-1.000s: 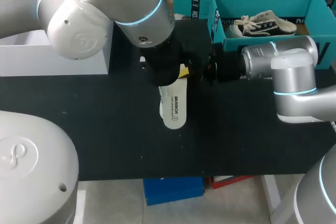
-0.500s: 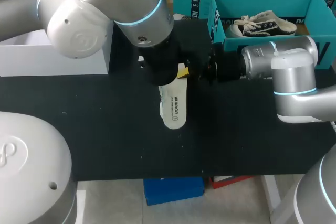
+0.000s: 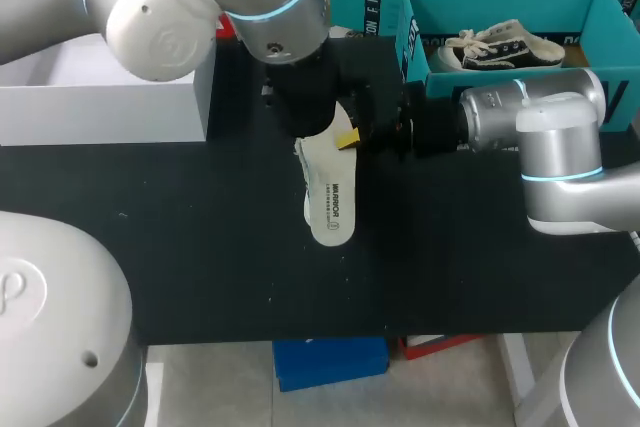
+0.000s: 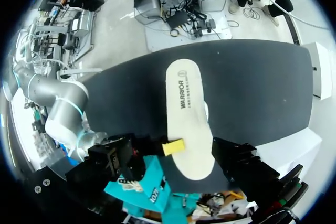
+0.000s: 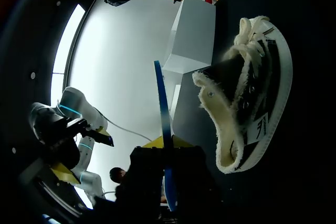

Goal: Take the shoe out of the shoebox, open the shoe tongue, remove and reinsert the insole, then place the shoe into the shoebox

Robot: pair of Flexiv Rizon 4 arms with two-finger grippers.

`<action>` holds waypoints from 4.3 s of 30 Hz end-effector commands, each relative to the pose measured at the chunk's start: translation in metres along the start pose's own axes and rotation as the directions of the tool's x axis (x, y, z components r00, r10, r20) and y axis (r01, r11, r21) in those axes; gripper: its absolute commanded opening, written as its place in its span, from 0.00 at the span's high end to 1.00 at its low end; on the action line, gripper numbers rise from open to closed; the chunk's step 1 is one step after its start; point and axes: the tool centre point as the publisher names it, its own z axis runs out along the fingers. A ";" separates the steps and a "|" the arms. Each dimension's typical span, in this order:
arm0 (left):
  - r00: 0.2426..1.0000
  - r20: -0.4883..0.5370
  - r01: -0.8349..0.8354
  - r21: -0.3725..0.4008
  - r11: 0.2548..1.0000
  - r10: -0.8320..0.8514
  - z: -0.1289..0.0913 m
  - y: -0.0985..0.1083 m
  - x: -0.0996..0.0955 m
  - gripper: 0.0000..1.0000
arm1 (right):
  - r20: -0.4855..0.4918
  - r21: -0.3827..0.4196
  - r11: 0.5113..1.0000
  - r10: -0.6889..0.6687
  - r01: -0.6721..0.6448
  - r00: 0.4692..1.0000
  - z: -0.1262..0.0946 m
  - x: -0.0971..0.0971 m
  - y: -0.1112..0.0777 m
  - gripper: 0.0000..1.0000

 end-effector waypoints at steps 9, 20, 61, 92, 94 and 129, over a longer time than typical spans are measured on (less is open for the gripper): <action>0.999 -0.035 0.027 0.037 0.999 -0.025 0.006 0.047 0.004 0.00 | 0.000 0.001 1.000 0.000 0.000 1.000 0.001 -0.001 0.001 1.00; 0.996 -0.073 0.054 0.033 0.998 -0.052 0.012 0.081 0.018 0.00 | 0.000 0.001 1.000 0.000 0.000 1.000 0.001 -0.001 0.001 1.00; 0.994 -0.073 0.088 0.029 0.996 -0.086 0.015 0.069 0.007 0.00 | 0.000 0.001 1.000 0.000 0.000 1.000 0.001 -0.001 0.001 1.00; 0.996 -0.010 0.088 0.076 0.993 -0.088 0.013 -0.059 0.008 0.00 | 0.000 0.001 1.000 0.000 0.000 1.000 0.001 -0.001 0.001 1.00; 0.995 0.007 0.094 0.070 0.993 -0.095 0.012 -0.065 0.012 0.00 | 0.000 0.001 1.000 0.000 0.000 1.000 0.001 -0.001 0.001 1.00; 0.624 0.781 0.228 -0.154 0.961 -0.023 0.006 -0.053 0.060 0.00 | 0.000 0.001 1.000 0.000 0.000 1.000 0.001 -0.001 0.001 1.00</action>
